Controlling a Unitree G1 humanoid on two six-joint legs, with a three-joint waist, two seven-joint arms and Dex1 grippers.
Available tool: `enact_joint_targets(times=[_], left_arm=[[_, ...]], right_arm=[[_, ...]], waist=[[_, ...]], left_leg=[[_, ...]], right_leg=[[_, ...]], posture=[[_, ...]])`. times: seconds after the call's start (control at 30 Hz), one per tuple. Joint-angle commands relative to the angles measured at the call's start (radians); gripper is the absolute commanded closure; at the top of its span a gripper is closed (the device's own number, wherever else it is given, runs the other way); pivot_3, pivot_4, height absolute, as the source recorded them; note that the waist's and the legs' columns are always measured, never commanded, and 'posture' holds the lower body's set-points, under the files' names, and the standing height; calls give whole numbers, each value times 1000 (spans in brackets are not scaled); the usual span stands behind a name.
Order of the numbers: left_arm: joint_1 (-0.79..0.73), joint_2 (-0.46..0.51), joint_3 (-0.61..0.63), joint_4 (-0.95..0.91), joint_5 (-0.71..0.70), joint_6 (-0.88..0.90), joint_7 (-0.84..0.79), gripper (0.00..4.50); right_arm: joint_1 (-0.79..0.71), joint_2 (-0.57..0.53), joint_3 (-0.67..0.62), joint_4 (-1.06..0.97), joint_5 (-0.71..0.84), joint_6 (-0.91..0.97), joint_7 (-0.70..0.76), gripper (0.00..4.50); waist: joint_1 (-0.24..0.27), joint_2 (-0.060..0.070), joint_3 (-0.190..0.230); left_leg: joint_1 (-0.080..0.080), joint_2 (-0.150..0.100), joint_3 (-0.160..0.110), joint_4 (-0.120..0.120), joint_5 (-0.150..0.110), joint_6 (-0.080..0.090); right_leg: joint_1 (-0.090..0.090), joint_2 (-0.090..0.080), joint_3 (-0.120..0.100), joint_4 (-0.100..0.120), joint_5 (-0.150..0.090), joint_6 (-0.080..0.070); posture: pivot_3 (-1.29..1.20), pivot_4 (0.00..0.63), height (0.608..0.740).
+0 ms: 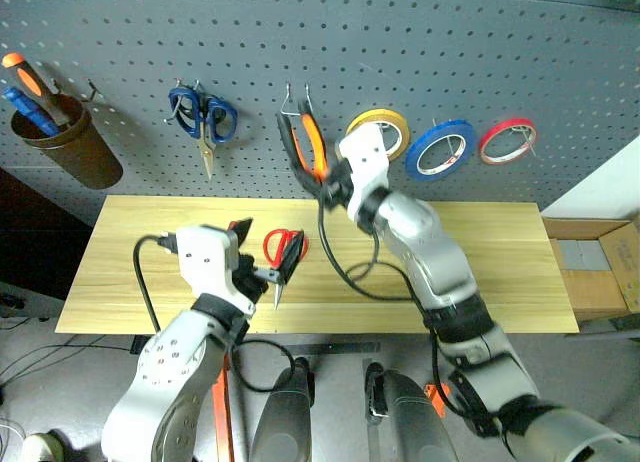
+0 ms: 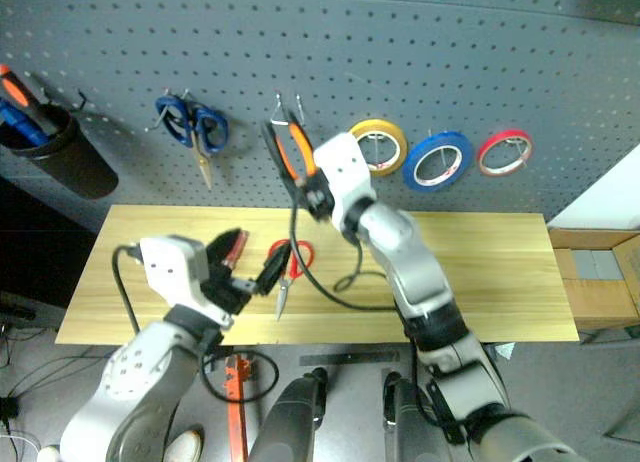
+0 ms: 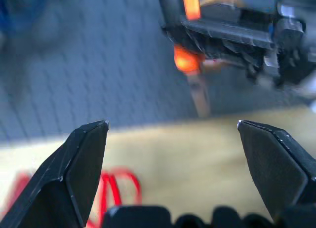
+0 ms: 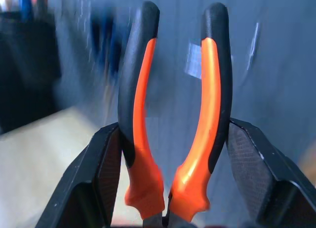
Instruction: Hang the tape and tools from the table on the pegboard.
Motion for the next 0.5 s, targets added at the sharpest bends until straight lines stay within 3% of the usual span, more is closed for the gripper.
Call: enact_joint_targets(times=[0.03,0.2,0.5], left_arm=[[-97,20,15,97,25,-70,-12,0],[-194,21,-17,169,23,-89,-25,0],[-260,19,-48,222,30,-99,-37,0]], right_arm=[[-159,15,-74,194,-27,-239,-64,1838],[-301,11,-128,401,-33,-407,-109,1838],[-369,12,-144,557,-40,-510,-113,1838]], waist=[[12,-1,-3],[25,-4,-8],[25,-4,-8]], left_leg=[[0,0,-1,0,1,-1],[0,1,0,-2,3,-5],[1,2,-5,-5,15,-6]], right_leg=[[0,0,-1,0,0,-1],[0,-1,-1,0,4,-7],[0,0,-4,1,10,-16]], posture=[[339,223,740],[324,217,740],[299,225,740]])
